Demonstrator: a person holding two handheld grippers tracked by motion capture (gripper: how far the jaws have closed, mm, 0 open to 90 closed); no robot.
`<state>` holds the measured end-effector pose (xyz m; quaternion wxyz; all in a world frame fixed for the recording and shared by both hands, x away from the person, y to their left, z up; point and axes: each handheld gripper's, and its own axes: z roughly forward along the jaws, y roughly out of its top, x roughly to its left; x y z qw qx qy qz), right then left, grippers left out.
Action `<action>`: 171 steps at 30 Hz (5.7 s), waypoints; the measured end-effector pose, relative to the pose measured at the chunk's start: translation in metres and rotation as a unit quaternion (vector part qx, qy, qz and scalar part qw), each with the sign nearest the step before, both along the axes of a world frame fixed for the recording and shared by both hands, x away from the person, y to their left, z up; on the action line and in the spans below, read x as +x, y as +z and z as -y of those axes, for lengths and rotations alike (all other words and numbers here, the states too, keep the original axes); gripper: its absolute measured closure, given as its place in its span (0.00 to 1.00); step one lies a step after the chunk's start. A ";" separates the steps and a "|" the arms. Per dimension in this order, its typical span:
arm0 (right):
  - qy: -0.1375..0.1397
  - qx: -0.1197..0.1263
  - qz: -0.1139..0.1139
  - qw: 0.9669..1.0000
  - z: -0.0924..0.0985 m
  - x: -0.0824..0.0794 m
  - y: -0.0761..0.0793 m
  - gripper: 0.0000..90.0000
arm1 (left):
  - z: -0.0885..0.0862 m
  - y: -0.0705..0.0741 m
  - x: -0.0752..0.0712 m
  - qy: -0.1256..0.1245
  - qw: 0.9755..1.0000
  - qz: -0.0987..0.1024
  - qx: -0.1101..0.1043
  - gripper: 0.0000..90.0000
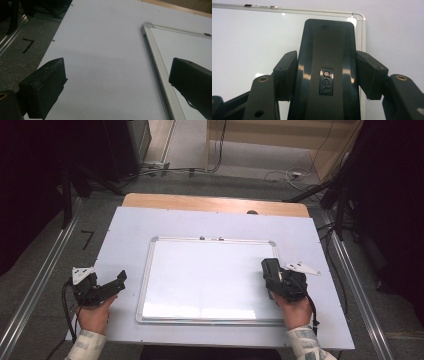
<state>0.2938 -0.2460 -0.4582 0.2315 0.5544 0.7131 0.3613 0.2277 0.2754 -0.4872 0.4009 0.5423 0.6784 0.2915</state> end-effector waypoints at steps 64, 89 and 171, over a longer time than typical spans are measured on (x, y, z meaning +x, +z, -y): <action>-0.047 0.009 -0.002 0.999 -0.001 -0.051 -0.006 0.41 | 0.006 0.000 0.006 -0.012 1.000 0.000 0.000 0.02; -0.067 -0.023 -0.016 0.997 -0.004 -0.043 -0.024 0.41 | 0.006 0.001 0.007 -0.013 1.000 0.001 -0.001 0.02; -0.009 -0.002 0.020 1.000 -0.010 -0.054 0.002 0.22 | 0.007 0.000 0.007 -0.016 1.000 -0.002 0.004 0.02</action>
